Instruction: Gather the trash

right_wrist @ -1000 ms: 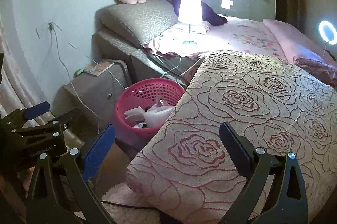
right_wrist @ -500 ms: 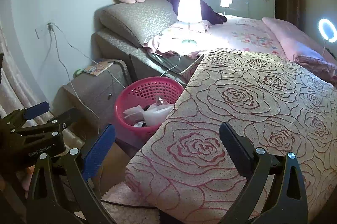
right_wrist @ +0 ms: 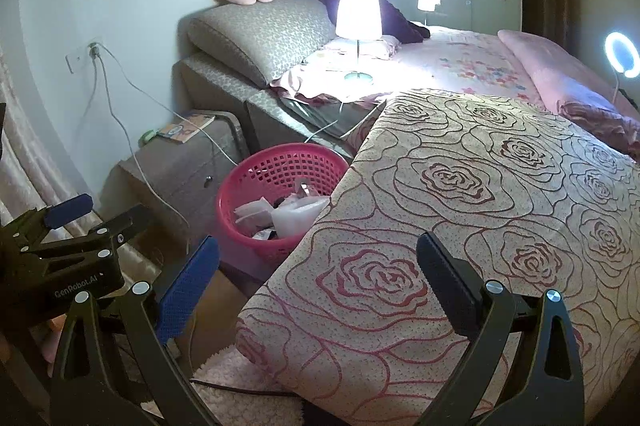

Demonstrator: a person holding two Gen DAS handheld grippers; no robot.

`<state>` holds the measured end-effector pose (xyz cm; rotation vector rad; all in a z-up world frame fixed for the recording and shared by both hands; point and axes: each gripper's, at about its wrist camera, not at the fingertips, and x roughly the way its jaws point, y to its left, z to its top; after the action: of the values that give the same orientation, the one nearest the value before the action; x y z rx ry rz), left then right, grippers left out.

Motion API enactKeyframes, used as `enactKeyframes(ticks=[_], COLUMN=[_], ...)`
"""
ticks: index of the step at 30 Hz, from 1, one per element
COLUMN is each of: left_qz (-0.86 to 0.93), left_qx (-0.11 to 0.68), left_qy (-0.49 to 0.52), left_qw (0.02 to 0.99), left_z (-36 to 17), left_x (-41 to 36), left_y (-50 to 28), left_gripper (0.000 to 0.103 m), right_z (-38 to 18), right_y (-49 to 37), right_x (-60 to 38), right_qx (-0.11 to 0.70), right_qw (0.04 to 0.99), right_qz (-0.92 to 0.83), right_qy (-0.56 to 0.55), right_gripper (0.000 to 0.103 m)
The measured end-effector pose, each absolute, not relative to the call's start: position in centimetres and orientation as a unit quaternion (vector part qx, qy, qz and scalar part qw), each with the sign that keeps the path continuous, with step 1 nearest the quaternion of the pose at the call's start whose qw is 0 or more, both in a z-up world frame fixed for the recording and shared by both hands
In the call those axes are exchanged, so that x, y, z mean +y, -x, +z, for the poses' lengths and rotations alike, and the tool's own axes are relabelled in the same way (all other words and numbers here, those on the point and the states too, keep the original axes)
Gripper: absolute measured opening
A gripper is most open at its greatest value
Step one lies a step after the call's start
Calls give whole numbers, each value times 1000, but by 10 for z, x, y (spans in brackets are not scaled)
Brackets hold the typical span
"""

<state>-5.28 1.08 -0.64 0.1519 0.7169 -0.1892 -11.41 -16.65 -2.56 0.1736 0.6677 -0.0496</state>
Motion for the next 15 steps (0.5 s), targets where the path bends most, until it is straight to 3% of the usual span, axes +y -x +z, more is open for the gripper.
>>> enactKeyframes(ticks=[15], left_qz=[-94], left_qx=[354], left_qy=[-73], left_qw=[928], left_z=[-12], left_x=[13], left_y=[53], left_gripper=[87], right_z=[-27], right_y=[112], right_x=[-169], right_qx=[330], right_qw=[940], right_qz=[-26], right_qy=[-88], right_gripper=[96])
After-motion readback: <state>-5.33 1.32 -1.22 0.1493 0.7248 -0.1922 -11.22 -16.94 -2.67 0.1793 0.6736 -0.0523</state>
